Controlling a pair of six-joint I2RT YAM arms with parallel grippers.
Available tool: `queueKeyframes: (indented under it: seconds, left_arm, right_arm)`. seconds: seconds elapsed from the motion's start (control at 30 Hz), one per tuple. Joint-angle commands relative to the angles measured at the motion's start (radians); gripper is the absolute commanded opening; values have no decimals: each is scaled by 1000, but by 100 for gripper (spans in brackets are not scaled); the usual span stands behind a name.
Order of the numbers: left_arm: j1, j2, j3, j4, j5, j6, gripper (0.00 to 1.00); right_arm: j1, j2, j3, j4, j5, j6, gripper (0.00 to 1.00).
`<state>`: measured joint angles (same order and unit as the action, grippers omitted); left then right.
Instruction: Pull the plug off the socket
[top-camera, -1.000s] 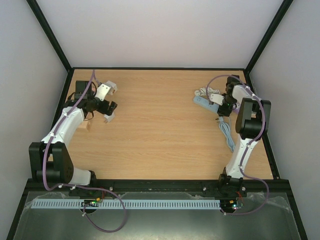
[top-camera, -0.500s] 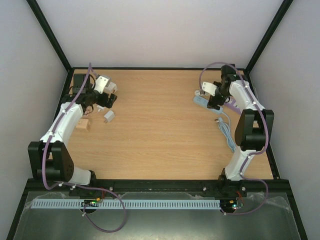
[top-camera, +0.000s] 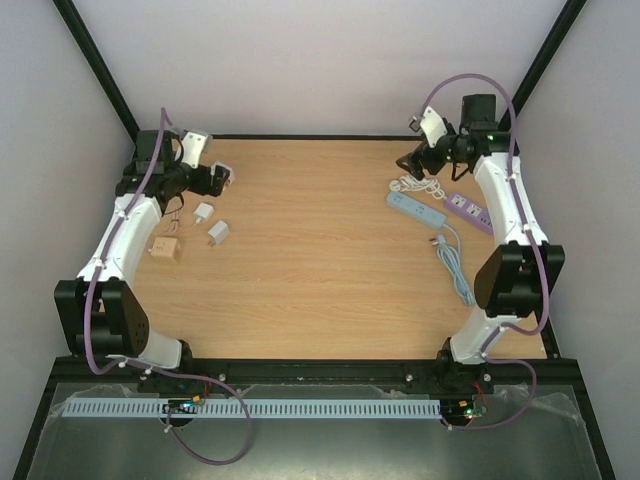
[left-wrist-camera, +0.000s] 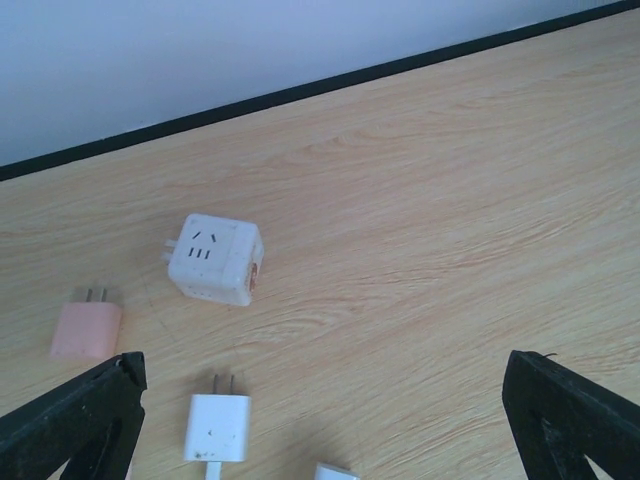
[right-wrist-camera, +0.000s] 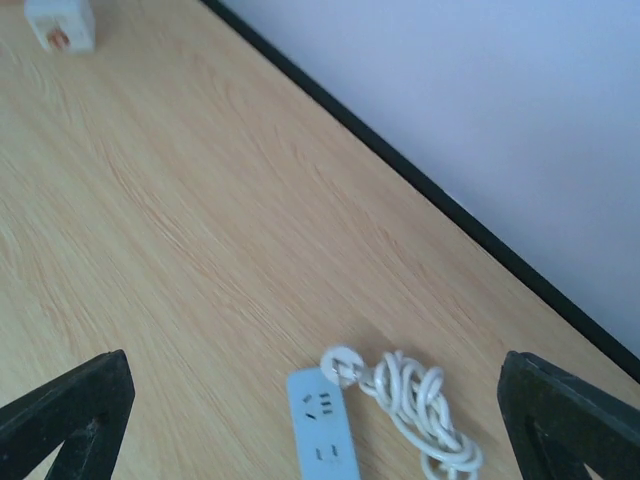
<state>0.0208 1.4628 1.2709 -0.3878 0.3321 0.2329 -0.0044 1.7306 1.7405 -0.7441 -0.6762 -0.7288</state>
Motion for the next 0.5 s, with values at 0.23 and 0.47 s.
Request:
queueKeyframes:
  seconds: [0.23,0.47]
  left_arm:
    - [218,-24,-124,31,158,-68,100]
    - [284,-48,-220,61,141,-50,99]
  right_arm:
    - [2,-338,-547,516,-9,609,98]
    - [1,-497,-806,646,112,711,98]
